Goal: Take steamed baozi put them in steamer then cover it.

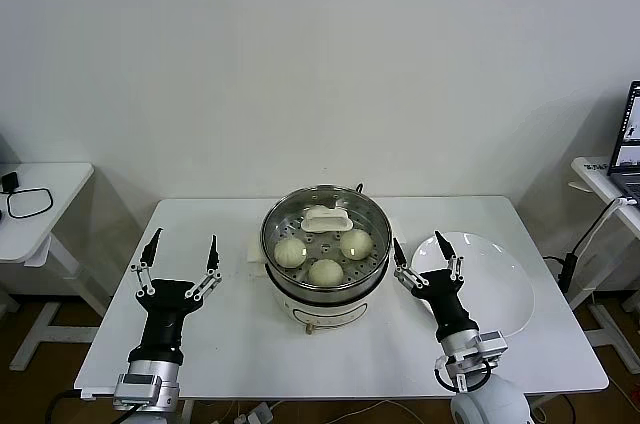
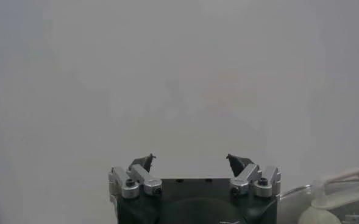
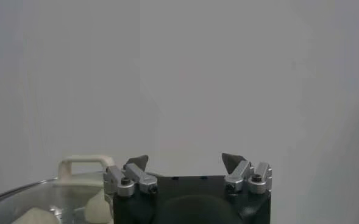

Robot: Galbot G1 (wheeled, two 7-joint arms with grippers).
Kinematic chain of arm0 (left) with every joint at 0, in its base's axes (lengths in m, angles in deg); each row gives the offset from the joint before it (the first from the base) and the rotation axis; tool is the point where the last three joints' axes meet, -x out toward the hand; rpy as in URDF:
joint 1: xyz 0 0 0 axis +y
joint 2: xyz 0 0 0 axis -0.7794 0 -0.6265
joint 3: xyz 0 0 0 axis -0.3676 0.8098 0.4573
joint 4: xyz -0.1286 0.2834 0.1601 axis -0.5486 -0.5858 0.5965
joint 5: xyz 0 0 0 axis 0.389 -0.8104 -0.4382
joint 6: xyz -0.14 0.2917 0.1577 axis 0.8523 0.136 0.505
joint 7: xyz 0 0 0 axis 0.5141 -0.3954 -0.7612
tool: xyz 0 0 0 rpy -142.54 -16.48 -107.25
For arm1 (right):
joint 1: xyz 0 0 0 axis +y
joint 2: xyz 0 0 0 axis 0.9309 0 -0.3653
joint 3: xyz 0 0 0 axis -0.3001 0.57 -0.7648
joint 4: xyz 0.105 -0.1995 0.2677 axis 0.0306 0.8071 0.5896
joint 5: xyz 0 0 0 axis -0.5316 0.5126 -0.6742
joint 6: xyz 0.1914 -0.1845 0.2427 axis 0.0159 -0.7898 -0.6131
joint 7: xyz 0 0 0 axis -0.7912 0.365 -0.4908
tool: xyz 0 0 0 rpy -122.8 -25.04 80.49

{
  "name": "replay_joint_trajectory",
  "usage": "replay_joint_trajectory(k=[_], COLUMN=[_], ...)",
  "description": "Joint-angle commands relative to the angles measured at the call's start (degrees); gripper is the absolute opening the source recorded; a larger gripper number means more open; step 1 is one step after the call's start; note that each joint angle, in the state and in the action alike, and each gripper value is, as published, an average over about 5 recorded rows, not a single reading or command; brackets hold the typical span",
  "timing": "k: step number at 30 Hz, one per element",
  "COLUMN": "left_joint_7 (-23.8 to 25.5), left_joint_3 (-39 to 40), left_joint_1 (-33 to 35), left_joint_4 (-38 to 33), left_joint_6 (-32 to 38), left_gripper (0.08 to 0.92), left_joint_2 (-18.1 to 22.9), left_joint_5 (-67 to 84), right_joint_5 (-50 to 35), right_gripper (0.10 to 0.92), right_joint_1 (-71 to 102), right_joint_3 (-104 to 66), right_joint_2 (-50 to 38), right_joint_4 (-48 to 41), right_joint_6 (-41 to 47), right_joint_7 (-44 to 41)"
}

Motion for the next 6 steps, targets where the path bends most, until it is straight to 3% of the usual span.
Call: replay_joint_trajectory(k=[1,6], left_joint_7=[0.1,0.1], left_joint_3=[-0.2,-0.2], left_joint_1=[0.0,0.1], left_joint_4=[0.1,0.3], left_joint_6=[0.2,0.4], left_gripper=[0.823,0.823], left_joint_2=[0.0,0.0], left_joint_5=[0.4,0.5], right_joint_5=[0.2,0.3], right_gripper=[0.823,0.823], right_joint_1=[-0.1,0.0], right_joint_3=[-0.1,-0.4], right_joint_2=[0.1,0.0], right_joint_4=[0.0,0.0], right_joint_6=[0.5,0.5], right_joint_7=[0.1,0.1])
